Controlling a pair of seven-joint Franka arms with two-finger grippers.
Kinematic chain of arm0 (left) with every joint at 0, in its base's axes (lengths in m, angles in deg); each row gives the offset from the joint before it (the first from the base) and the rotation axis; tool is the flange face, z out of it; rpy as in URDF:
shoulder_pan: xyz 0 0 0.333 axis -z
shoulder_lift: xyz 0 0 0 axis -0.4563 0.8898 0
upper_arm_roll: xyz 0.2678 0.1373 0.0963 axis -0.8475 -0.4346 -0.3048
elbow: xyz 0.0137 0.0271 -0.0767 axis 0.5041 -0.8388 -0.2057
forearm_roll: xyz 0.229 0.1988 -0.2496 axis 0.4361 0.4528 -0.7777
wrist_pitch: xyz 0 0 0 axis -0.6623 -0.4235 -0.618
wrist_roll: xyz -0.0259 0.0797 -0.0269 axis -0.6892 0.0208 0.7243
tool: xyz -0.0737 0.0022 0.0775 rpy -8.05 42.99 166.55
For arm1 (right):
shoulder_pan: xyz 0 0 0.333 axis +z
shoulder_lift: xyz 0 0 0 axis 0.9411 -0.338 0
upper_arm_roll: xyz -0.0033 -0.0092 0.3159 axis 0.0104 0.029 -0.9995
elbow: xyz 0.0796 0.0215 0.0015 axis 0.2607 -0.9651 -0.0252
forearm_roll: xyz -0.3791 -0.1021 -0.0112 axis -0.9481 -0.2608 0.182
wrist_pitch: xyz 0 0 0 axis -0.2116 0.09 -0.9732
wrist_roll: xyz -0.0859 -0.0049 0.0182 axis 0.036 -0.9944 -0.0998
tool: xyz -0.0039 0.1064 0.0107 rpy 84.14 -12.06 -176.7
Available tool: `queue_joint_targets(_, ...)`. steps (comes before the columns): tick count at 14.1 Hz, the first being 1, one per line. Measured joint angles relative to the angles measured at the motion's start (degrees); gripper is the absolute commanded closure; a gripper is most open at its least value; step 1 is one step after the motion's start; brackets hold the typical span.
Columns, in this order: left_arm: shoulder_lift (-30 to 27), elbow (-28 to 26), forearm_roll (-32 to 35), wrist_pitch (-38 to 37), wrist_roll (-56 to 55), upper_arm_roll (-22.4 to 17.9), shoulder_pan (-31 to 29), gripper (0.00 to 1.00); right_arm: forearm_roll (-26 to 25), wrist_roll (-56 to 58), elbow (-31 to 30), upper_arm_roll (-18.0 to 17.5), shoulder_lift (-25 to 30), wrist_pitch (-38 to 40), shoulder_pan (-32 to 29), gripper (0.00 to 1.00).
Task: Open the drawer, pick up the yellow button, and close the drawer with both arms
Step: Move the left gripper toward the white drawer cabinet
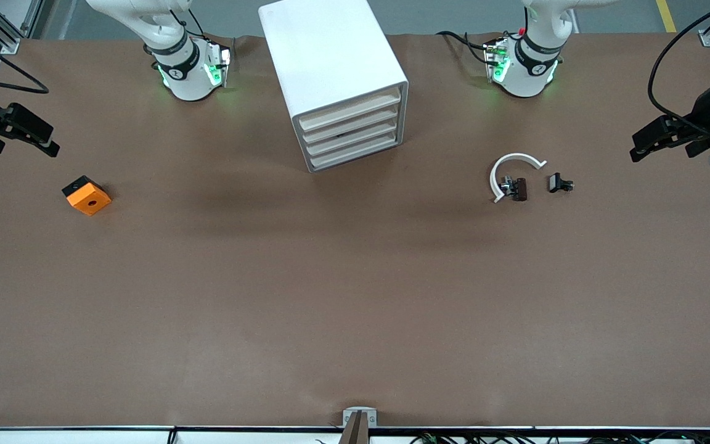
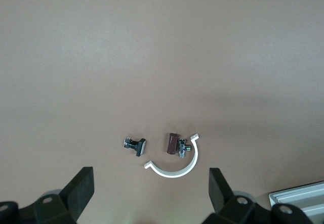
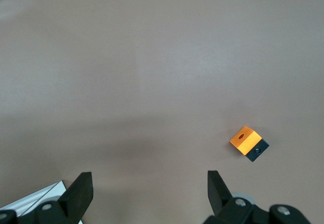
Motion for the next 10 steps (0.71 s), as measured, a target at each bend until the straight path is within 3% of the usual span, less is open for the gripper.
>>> queue_joint_targets(6,0.5,0.0,0.0,0.0,0.0,0.0,0.0,0.00,0.0,0.0,0.4,0.0,0.0,0.0,0.0,0.00)
queue_joint_targets(10,6.1,0.7,0.0,0.1,0.0,0.1,0.5,0.00,0.0,0.0,0.4,0.0,0.0,0.0,0.0,0.00)
